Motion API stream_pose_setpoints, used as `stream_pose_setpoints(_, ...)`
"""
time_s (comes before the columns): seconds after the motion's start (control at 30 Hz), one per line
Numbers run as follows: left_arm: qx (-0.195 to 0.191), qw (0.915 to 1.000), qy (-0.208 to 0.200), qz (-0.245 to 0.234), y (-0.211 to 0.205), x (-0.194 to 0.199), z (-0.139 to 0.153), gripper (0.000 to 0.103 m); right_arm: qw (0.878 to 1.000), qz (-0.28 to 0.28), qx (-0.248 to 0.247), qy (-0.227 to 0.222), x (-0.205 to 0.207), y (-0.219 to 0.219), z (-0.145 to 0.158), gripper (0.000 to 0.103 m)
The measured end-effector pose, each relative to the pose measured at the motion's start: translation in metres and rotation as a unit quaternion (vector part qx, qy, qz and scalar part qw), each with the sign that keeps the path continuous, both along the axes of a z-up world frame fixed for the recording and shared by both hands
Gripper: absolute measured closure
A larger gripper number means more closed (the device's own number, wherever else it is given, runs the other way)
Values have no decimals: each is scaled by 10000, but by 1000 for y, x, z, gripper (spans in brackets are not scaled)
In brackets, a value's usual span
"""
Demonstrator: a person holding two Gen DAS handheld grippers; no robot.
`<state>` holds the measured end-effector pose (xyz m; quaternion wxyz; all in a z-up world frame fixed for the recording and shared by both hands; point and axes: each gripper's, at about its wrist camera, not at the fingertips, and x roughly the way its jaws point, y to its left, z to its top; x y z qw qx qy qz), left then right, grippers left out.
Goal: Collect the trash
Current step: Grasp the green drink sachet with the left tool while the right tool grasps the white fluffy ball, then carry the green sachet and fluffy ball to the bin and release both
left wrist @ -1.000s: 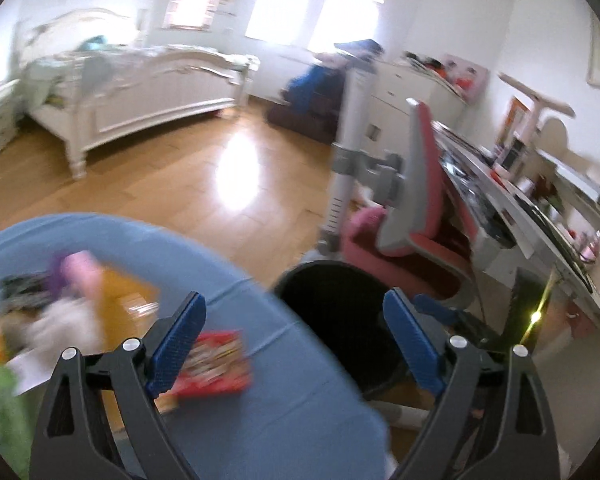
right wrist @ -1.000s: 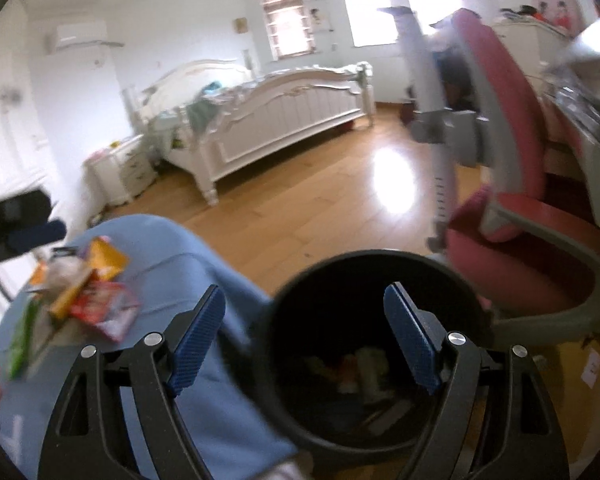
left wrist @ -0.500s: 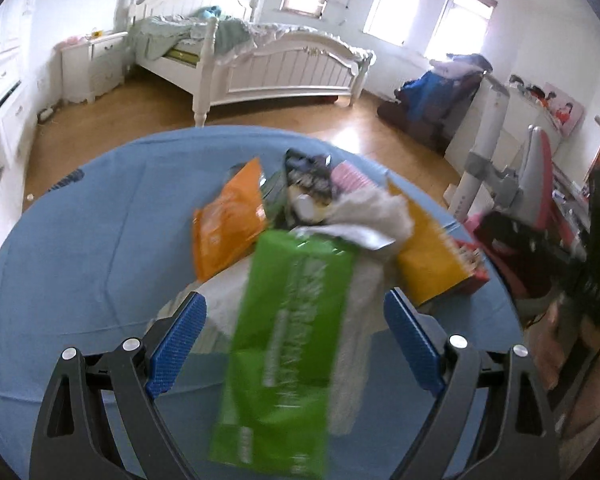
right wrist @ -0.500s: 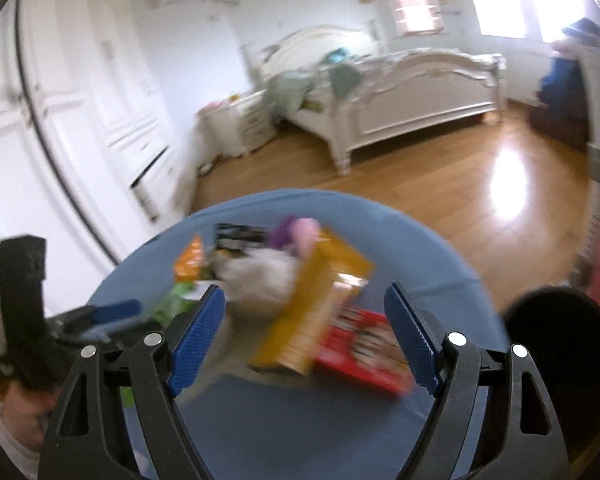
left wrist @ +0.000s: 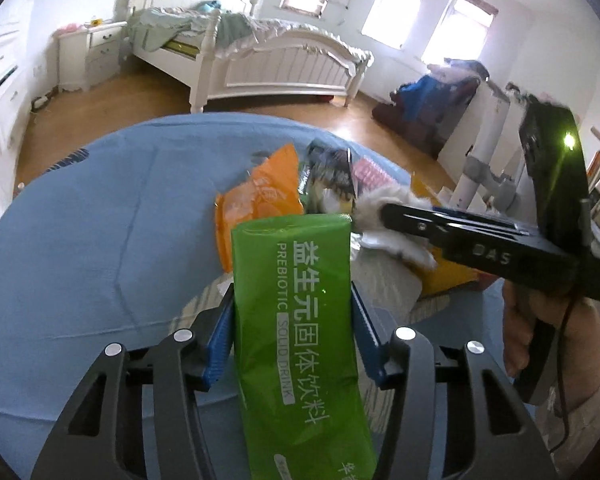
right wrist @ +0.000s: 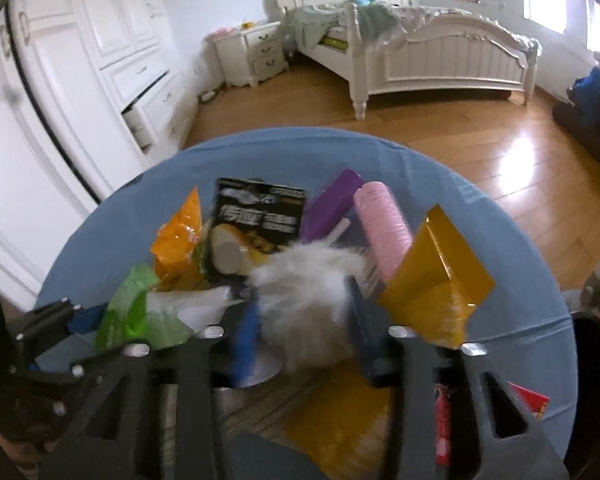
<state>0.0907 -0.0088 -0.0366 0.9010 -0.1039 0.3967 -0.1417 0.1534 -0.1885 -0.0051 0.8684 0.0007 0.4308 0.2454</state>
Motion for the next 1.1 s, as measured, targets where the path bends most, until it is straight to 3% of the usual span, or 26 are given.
stream_pose_setpoints(0.13, -100, 9994, -314, 74, -1, -12, 18, 51, 9977, -48, 631, -238, -22, -27, 20, 70)
stream_pose_setpoints(0.23, -153, 9984, -534, 70, -5, -20, 33, 51, 9927, -148, 900, -792, -51, -48, 47, 70)
stream_pose_setpoints(0.43, -269, 9943, -1002, -251, -42, -26, 71, 51, 9719, -766, 534, -2160, -105, -98, 89, 70)
stream_pose_setpoints(0.5, -287, 9925, -1111, -430, -61, -25, 80, 51, 9654, -996, 411, -2374, -116, -118, 94, 70)
stream_pose_setpoints(0.83, -303, 9789, -1206, -1622, -182, -7, 92, 51, 9405, -2252, -128, -2540, -137, -242, 77, 70)
stream_pose_setpoints(1.1, -408, 9709, -855, -2199, -262, 17, 72, 51, 9296, -2828, -492, -2311, -134, -294, 37, 70)
